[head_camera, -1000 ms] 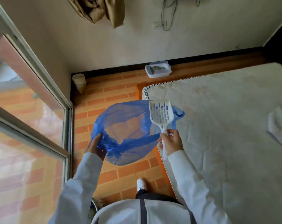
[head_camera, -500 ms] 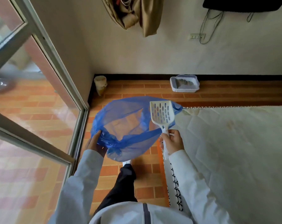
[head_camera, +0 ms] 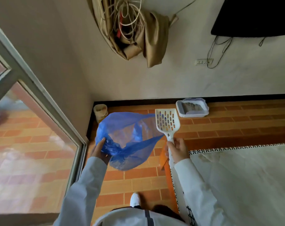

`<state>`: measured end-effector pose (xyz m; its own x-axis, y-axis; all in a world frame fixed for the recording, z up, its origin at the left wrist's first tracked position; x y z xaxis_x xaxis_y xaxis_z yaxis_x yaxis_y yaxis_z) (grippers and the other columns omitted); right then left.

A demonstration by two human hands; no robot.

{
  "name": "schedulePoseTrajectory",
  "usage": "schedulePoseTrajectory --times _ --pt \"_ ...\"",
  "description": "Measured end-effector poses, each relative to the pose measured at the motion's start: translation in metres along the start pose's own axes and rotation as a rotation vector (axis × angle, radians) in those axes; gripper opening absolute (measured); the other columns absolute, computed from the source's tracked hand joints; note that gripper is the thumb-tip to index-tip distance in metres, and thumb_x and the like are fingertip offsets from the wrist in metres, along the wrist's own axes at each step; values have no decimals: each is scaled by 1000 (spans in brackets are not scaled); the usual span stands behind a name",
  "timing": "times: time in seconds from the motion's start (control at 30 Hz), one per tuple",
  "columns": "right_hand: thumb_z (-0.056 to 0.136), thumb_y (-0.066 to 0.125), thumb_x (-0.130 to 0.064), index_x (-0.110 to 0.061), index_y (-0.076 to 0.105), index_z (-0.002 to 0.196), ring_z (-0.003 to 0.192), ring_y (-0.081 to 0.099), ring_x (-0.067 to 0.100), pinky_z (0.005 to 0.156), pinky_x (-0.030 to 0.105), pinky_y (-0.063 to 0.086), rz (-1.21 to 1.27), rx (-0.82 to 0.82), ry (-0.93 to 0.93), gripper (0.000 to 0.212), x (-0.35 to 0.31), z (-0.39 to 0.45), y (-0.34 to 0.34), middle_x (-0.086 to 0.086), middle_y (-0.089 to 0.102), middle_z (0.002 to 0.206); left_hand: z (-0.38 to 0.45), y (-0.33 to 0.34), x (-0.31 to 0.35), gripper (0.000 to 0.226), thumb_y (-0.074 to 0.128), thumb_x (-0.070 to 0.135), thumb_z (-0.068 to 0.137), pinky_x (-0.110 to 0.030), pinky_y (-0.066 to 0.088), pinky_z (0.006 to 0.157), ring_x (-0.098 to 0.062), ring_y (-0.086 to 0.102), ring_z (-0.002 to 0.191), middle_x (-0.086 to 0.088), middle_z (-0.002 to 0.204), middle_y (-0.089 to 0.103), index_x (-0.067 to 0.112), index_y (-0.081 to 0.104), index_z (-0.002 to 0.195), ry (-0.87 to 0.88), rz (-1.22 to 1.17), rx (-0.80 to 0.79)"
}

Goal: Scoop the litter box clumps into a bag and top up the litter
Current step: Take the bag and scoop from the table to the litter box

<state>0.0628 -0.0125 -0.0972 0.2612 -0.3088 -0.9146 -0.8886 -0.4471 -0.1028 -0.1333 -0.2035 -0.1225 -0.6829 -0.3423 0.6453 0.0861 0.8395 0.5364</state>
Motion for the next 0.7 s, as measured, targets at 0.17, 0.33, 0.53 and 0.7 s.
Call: schedulePoseTrajectory --times 0.17,0.33,0.53,0.7 --pt "92 50 1 -4 44 108 33 44 8 35 18 36 64 20 46 17 -30 56 20 11 56 65 75 47 22 19 50 10 94 -31 57 54 -17 71 68 -7 94 68 15 69 93 -35 36 -12" --pt "92 50 2 1 45 111 38 43 14 36 19 37 69 77 69 19 -46 126 34 13 55 66 139 100 29 15 47 10 95 -32 57 52 -16 71 66 -5 84 72 11 60 101 -38 111 -80" --pt "92 51 -1 -3 48 109 49 43 20 38 17 38 82 94 94 18 -83 228 54 19 59 78 223 163 32 17 47 8 94 -33 58 58 -18 71 69 -1 78 74 12 60 103 -44 135 -119" --pt "90 54 -5 -3 49 109 47 45 21 46 24 39 53 119 99 19 -119 320 57 13 59 71 293 231 29 13 52 6 92 -32 58 59 -18 70 69 -1 77 74 11 63 96 -76 157 -101"
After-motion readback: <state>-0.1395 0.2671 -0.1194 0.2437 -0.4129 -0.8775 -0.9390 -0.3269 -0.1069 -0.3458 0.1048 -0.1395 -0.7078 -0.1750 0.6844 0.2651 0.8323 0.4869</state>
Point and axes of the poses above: each hand's wrist, its own z-axis towards the middle knuckle, its own y-axis out of the palm, x = y × z, the point moved 4 cm from there along z, towards the middle knuckle
